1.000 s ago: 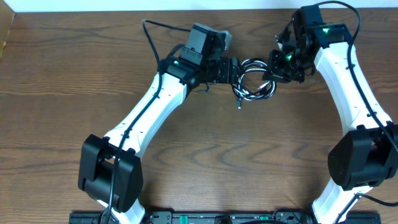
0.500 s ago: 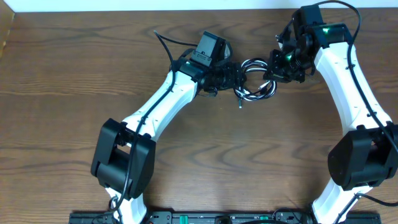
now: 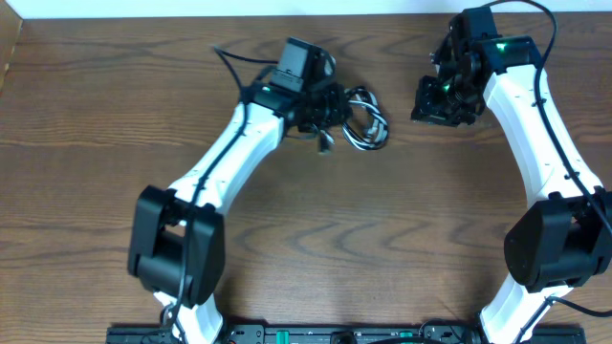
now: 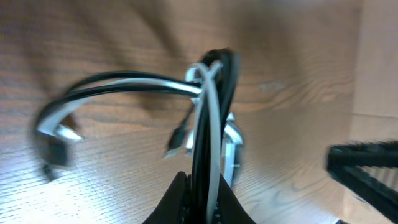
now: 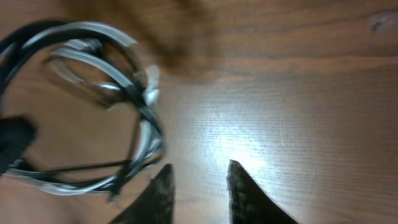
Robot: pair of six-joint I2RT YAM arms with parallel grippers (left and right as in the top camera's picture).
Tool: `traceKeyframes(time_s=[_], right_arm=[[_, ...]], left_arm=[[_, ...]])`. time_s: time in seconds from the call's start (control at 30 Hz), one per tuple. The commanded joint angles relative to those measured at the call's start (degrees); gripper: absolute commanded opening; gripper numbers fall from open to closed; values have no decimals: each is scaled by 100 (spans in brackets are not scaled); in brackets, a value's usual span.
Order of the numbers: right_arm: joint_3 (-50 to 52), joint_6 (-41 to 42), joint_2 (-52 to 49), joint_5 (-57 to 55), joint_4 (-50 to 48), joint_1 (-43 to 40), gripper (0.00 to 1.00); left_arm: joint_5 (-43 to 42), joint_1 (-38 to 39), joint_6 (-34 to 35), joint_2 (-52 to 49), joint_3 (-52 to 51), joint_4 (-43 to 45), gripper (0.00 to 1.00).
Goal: Untangle cables
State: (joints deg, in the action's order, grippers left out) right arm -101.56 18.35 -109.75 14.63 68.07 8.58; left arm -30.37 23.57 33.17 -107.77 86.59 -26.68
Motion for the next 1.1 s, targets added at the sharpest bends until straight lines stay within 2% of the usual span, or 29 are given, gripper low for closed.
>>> traceKeyframes(time_s=[0.0,0.07,0.1,0.13,0.2,0.3,0.7,0.77,0.87,1.07], right_arm=[[-63,-26,7,-151,-109,4,33],[-63,-179,7,68,-216,33,36],[-63,-396,7,372,-323,44,41],[-63,-629,7,728,-442,52,45],[-63,-1003,7,1296,-638,72,47],[-63,-1073,7,1421,-883,129,52],[-11,-1064,-63,1401,-1349,280,53],[-11,-833,-188,1209,-1405,278,54],[-9,-413,-490,815,-1458,278,51],[-9,-35,-1064,1045,-1633,271,43]], left_arm=[[-629,-44,-321,503,-37,24,7],[-813,-44,-516,581,-37,26,7],[-955,-42,-693,629,-37,50,7],[-1207,-44,-1123,682,-35,87,8],[-1322,-55,-1449,739,-35,59,7],[-1368,-118,-1561,772,-35,-4,7],[-2140,-203,-1794,772,-33,7,7],[-2312,-219,-1792,787,-33,4,7],[-2712,-345,-1665,883,-31,4,7],[-3486,-789,-1486,1169,-26,-2,7]])
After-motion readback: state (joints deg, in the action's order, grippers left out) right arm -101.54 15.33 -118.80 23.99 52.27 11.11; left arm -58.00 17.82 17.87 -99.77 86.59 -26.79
